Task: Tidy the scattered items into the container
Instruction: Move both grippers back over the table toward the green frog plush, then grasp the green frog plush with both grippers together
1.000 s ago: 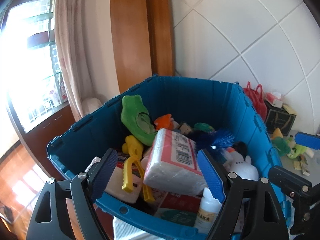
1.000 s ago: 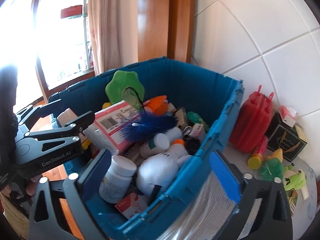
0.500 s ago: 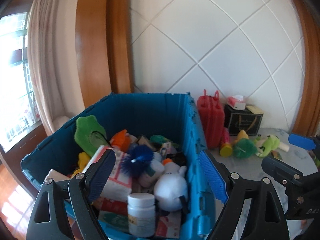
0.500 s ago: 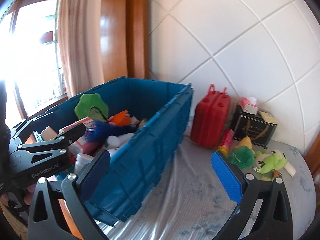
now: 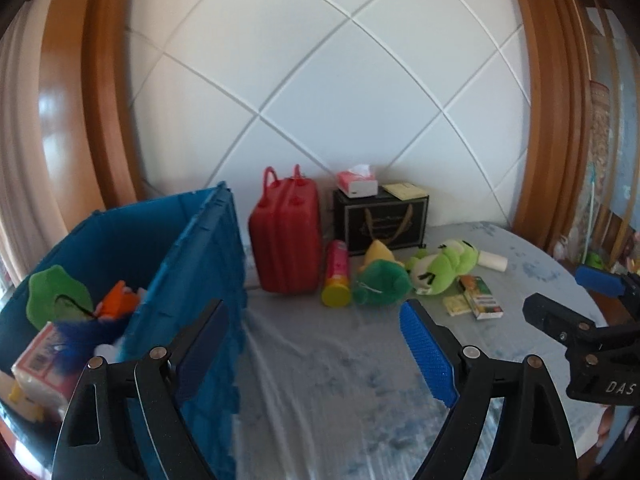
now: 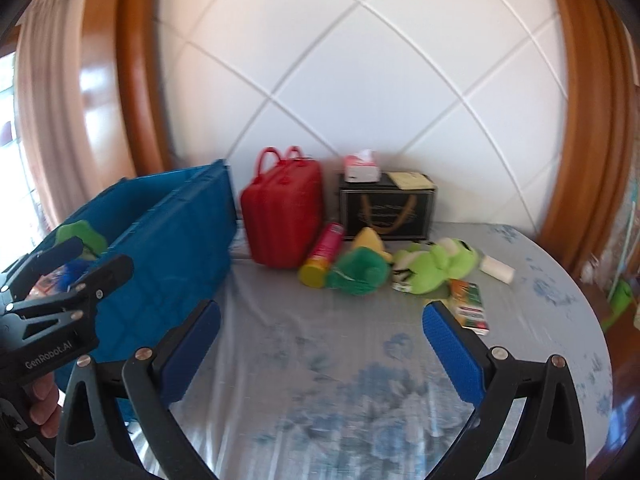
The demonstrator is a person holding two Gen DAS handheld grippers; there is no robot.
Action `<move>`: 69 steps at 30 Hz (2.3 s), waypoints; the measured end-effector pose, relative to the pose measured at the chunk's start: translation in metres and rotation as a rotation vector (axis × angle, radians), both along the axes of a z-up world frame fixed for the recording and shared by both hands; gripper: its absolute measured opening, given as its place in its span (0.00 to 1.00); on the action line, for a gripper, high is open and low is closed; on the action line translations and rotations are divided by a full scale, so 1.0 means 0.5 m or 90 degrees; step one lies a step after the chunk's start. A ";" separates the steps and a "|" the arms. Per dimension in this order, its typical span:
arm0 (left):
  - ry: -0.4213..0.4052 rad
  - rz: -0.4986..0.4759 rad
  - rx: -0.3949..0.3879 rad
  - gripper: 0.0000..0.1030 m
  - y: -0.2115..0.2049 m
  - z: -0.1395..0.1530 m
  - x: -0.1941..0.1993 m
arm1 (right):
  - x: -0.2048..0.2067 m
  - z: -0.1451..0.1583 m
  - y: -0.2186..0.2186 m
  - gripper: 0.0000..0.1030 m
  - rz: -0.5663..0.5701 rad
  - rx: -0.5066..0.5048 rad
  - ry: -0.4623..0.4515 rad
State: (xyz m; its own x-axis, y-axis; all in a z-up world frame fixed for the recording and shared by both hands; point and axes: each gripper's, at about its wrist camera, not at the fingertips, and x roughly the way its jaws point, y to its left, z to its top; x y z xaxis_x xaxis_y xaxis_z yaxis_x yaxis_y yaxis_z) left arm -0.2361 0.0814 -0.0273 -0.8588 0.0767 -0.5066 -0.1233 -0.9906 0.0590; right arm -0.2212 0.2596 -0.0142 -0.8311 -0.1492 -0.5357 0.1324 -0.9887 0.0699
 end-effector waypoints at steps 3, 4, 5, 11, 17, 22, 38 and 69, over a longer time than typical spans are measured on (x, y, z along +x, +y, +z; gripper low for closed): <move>-0.026 0.010 0.010 0.85 0.088 -0.033 -0.039 | -0.028 -0.016 0.102 1.00 -0.016 0.009 -0.013; -0.040 0.015 0.013 0.85 0.118 -0.047 -0.055 | -0.043 -0.026 0.144 1.00 -0.021 0.012 -0.023; -0.054 0.021 0.014 0.85 0.147 -0.062 -0.071 | -0.057 -0.035 0.180 1.00 -0.023 0.012 -0.032; -0.130 0.088 0.009 0.85 0.292 -0.157 -0.177 | -0.166 -0.110 0.393 1.00 -0.036 0.028 -0.106; -0.178 0.122 -0.021 0.85 0.380 -0.208 -0.264 | -0.261 -0.179 0.509 1.00 -0.031 0.014 -0.161; -0.190 0.113 -0.013 0.85 0.424 -0.223 -0.354 | -0.342 -0.216 0.537 1.00 -0.026 -0.003 -0.189; -0.301 0.059 0.021 0.85 0.553 -0.453 -0.706 | -0.752 -0.352 0.509 1.00 0.000 0.000 -0.242; -0.204 -0.021 0.022 0.71 0.596 -0.405 -0.640 | -0.784 -0.409 0.508 0.76 0.055 -0.090 -0.236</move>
State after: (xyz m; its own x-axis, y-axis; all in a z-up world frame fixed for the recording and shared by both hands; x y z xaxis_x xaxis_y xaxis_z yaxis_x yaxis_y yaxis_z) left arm -0.5559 0.3795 -0.2297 -0.6528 0.1232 -0.7474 -0.1619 -0.9866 -0.0212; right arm -0.6130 0.5136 -0.2185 -0.5663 -0.3035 -0.7662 0.1551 -0.9524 0.2626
